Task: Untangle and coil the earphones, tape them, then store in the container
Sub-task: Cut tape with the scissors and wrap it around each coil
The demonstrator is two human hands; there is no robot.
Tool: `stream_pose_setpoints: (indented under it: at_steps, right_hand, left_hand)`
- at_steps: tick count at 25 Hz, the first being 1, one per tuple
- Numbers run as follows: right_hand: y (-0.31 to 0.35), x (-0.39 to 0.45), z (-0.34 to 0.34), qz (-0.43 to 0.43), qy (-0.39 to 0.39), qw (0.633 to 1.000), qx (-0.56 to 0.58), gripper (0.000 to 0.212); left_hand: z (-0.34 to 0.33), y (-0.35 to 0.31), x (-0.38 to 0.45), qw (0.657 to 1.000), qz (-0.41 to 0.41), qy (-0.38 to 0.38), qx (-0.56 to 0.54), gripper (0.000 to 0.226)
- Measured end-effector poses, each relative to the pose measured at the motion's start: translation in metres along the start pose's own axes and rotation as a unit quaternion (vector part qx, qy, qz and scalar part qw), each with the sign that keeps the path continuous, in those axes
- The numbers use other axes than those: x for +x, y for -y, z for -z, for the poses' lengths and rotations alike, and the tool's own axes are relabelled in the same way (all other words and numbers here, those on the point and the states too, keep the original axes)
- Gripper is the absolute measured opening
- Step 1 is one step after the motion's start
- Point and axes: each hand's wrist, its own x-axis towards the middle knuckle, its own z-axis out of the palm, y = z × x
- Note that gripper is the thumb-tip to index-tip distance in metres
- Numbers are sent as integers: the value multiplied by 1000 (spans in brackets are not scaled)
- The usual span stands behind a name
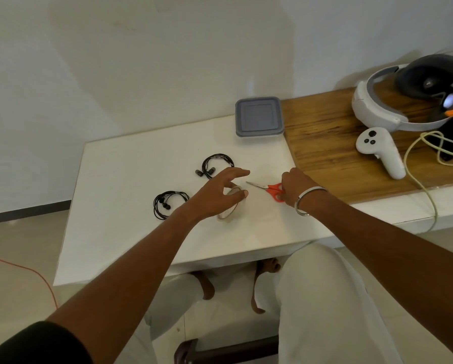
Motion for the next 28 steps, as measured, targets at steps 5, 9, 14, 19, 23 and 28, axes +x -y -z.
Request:
stream_pose_setpoints:
  at_steps: [5,9,14,19,23,28]
  right_hand:
    - [0,-1,1,9,15,999,-34,41]
    - [3,2,2,17,3,1000,-4,37]
    - [5,1,8,35,71,990,113,30]
    - [7,-3,9,54,124,974,179,24]
    - [6,-1,10,66,174,961,205,25]
    - [10,-7,16,70,241,938,240,45]
  left_hand:
    - [1,9,-1,1000,6,-26,6,44]
    - [6,9,1,999,-19,-43,25,47]
    - [11,10,5,998,-40,-44,22,52]
    - [20,7,6,997,-33,-50,-48,51]
    - [28,5,5,993,-20,-61,-103,46]
    - [32,-2,5,992,15,-43,-119,46]
